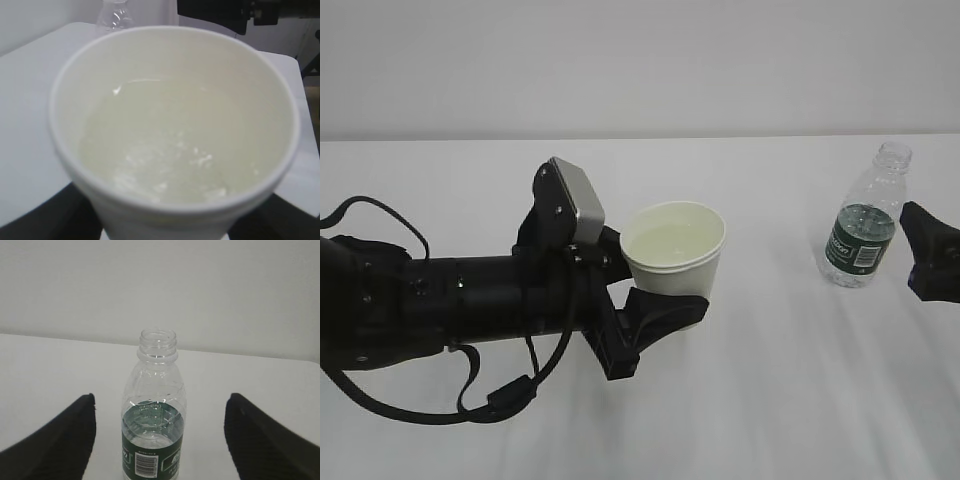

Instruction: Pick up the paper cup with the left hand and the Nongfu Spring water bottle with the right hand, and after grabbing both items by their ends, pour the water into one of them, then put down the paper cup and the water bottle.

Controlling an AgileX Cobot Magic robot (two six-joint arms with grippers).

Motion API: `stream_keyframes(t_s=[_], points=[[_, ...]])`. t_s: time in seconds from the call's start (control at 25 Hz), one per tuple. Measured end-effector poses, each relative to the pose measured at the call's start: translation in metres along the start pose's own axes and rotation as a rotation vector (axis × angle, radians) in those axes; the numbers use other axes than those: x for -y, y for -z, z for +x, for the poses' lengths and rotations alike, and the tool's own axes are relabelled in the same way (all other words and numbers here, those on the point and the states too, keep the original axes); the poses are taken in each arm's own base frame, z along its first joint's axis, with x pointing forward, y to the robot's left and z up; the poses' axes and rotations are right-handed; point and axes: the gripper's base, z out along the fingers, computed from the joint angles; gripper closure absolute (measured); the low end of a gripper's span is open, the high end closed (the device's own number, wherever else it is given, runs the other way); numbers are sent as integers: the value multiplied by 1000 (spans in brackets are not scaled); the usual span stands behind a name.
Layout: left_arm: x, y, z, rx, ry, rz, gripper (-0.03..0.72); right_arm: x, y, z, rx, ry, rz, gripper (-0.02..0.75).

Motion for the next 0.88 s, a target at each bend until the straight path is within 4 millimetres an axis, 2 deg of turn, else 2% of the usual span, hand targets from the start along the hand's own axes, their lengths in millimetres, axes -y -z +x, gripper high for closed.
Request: stream_keyframes(t_s=[0.64, 0.88], points=[[-10, 1, 1, -9, 4, -101, 216, 0, 0, 0, 0, -1, 0, 143], [-25, 9, 2, -3, 22, -156, 216, 0, 0, 0, 1, 1, -5, 143]])
